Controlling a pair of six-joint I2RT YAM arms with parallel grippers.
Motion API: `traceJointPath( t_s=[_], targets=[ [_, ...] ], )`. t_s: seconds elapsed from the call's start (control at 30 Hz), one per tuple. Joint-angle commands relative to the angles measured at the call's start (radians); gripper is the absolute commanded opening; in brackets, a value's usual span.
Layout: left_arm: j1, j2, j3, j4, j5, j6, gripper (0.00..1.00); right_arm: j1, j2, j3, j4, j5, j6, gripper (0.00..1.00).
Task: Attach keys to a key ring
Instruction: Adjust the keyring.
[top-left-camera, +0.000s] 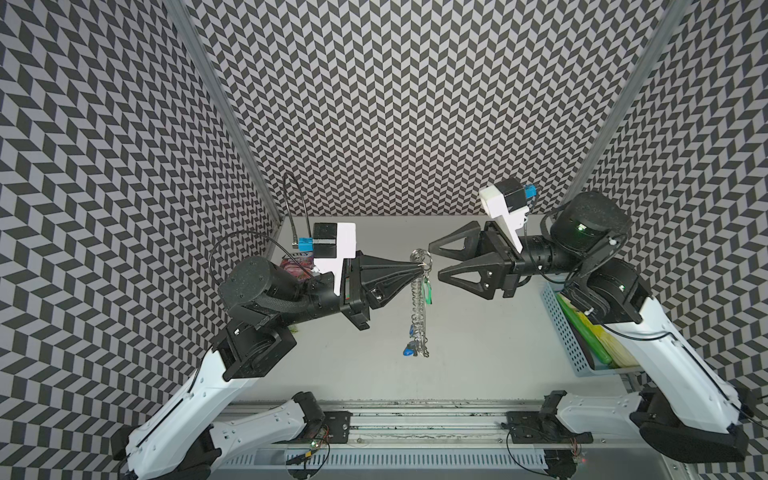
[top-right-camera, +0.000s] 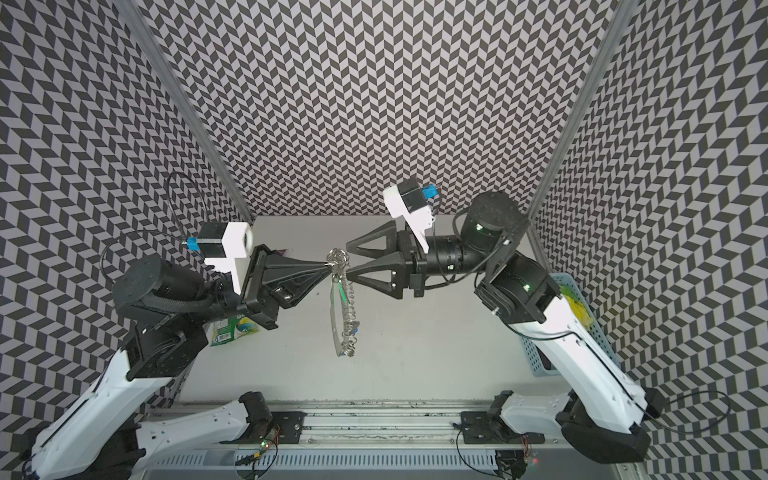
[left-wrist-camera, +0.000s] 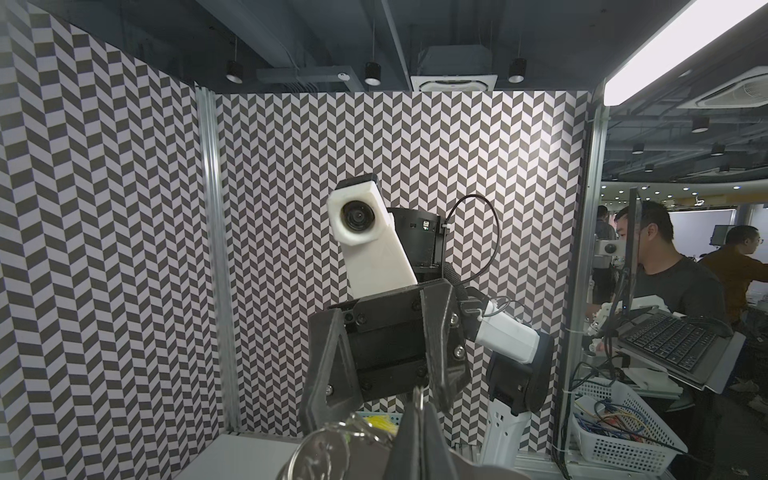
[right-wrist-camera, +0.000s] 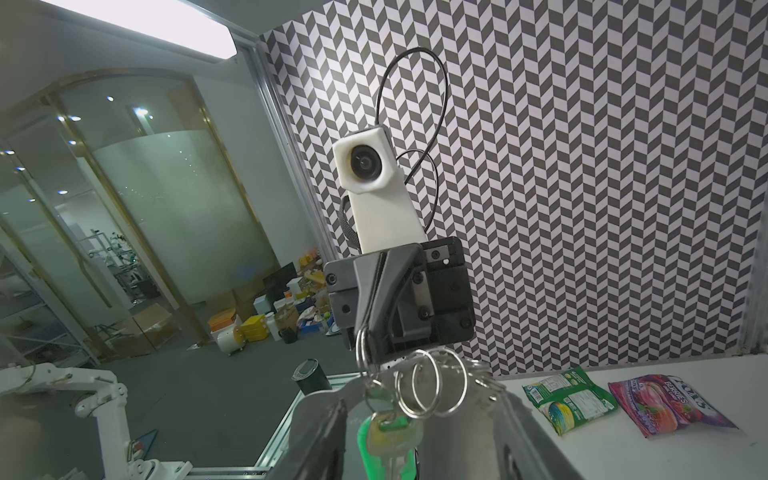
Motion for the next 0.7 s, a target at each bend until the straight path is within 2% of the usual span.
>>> traceJointPath(
  t_s=[0.0,0.4,0.67],
  targets=[
    [-0.005,-0.006,0.006,0.072,0.01,-0.02,0.0,-0.004,-0.026,0.024,0.044,-0.009,0.007,0.58],
    [-0.005,-0.011,-0.009,0.08,0.01,-0.039,0.0,-0.002,0.011,0.061,0.067,-0.052,0.042,0.58],
    [-0.005,-0.023,-0.064,0.168,-0.027,-0.059,0.0,0.007,0.04,0.068,0.077,-0.071,0.049,0.55]
  ],
)
